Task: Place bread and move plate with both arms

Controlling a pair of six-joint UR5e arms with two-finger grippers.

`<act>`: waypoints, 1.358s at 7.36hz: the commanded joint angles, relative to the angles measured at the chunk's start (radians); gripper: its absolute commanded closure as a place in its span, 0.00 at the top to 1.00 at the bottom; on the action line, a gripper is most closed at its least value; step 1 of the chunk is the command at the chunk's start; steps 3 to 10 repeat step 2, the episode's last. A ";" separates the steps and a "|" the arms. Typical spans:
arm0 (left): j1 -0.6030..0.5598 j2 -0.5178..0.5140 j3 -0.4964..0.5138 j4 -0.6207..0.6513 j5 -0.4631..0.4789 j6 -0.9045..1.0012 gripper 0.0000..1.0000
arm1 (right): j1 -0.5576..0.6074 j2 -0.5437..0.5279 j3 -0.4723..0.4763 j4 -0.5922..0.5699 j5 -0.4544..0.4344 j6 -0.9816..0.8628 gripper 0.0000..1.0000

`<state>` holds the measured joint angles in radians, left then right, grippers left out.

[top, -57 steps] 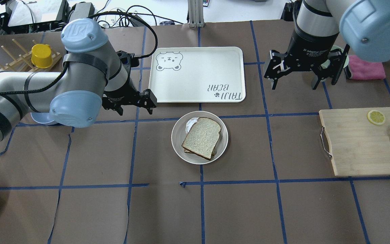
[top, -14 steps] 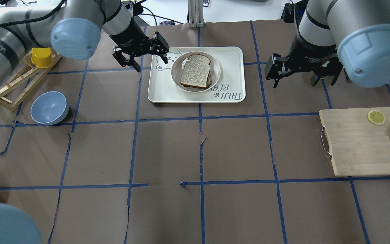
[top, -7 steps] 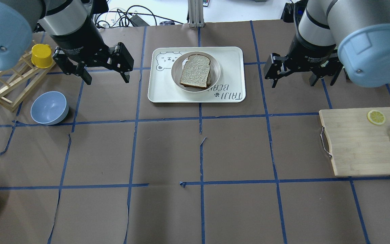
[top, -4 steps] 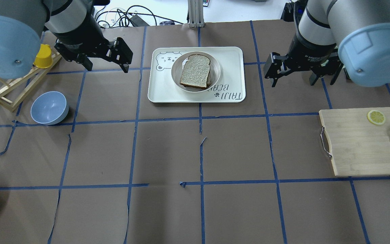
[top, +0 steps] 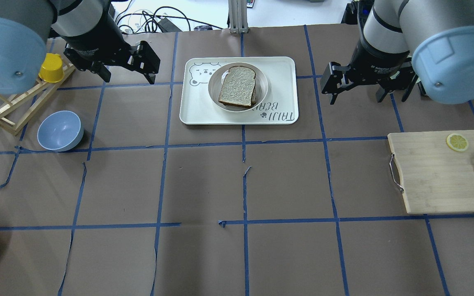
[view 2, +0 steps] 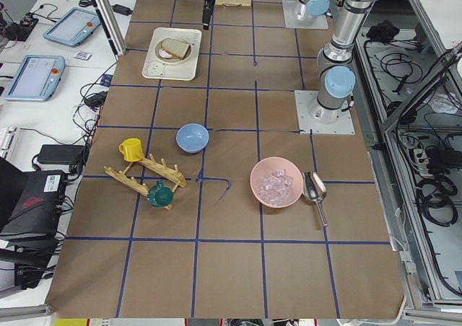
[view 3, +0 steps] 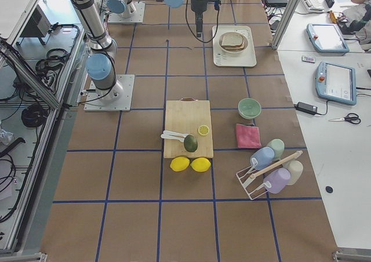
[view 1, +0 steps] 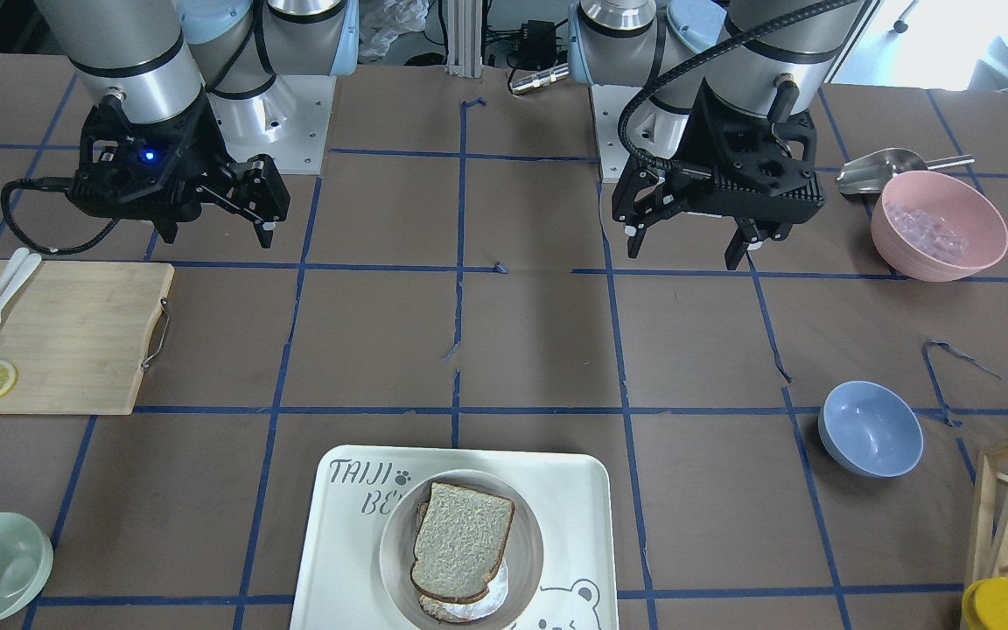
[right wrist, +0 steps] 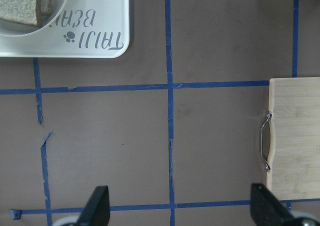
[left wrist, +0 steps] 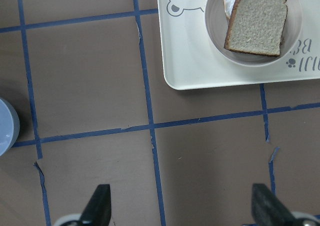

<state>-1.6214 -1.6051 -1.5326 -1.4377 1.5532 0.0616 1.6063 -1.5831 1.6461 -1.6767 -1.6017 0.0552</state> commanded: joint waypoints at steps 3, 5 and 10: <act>0.000 0.004 -0.003 -0.003 0.001 0.000 1.00 | 0.001 -0.002 0.000 -0.005 0.000 0.000 1.00; 0.000 0.004 -0.003 -0.003 0.001 0.000 1.00 | 0.001 -0.002 0.000 -0.005 0.000 0.000 1.00; 0.000 0.004 -0.003 -0.003 0.001 0.000 1.00 | 0.001 -0.002 0.000 -0.005 0.000 0.000 1.00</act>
